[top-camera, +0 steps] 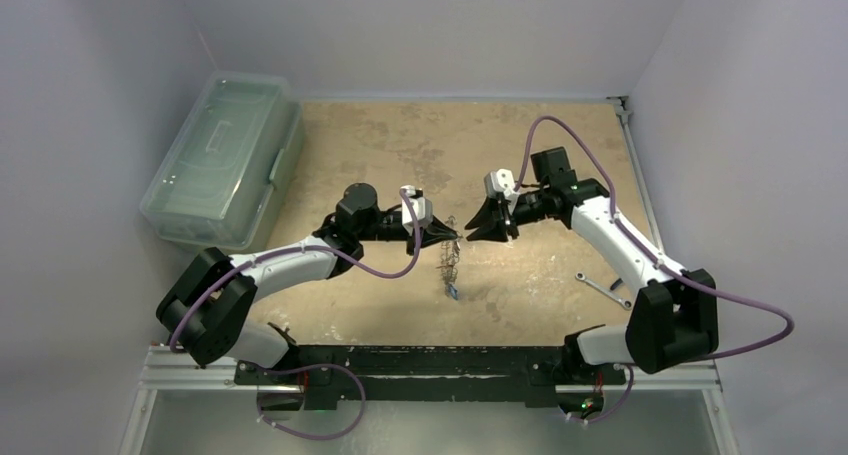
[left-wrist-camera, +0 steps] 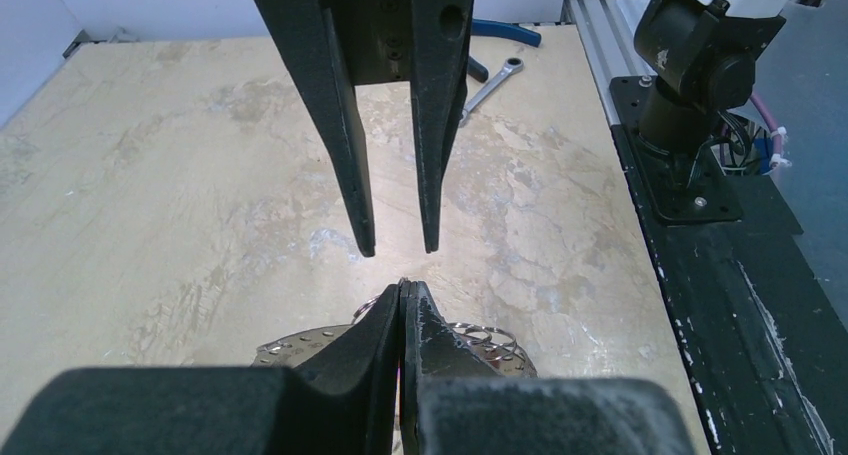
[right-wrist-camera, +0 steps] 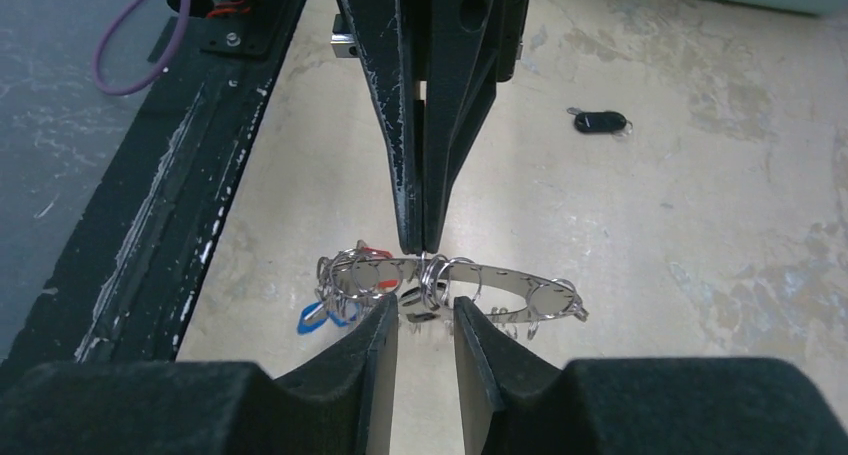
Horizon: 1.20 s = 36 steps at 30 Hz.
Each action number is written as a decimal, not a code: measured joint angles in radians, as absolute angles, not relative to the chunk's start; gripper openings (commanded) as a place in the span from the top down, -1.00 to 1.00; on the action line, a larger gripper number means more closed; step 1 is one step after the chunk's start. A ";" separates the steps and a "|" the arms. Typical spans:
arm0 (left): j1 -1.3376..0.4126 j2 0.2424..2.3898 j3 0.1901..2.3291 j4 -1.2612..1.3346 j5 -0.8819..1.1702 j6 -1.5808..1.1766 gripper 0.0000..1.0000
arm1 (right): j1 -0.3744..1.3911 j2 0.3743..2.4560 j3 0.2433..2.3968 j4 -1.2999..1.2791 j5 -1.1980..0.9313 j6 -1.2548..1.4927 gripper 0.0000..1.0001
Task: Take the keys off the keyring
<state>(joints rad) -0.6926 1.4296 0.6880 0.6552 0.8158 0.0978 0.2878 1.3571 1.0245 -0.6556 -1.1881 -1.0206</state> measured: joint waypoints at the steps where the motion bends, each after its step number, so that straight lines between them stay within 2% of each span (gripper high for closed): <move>1: -0.692 1.430 0.688 0.655 0.814 0.098 1.00 | 0.288 1.358 1.020 -0.651 -1.196 -1.015 0.41; 9: -0.688 1.430 0.688 0.654 0.808 0.098 1.00 | 0.297 1.381 0.960 -0.600 -1.227 -0.991 0.44; 18: -0.688 1.430 0.688 0.647 0.807 0.097 1.00 | 0.324 1.403 0.957 -0.529 -1.230 -0.945 0.34; 25: -0.688 1.430 0.688 0.647 0.807 0.097 1.00 | 0.327 1.403 0.956 -0.472 -1.229 -0.898 0.50; 29: -0.688 1.430 0.688 0.647 0.807 0.097 1.00 | 0.327 1.403 0.943 -0.435 -1.226 -0.870 0.51; 33: -0.687 1.430 0.688 0.647 0.803 0.097 1.00 | 0.329 1.414 0.936 -0.409 -1.226 -0.847 0.98; 36: -0.686 1.428 0.688 0.649 0.799 0.097 1.00 | 0.333 1.419 0.933 -0.401 -1.223 -0.832 1.00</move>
<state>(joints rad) -0.6861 1.4284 0.6880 0.6491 0.7990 0.0971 0.3332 1.4193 0.9325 -0.4007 -1.2232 -0.8322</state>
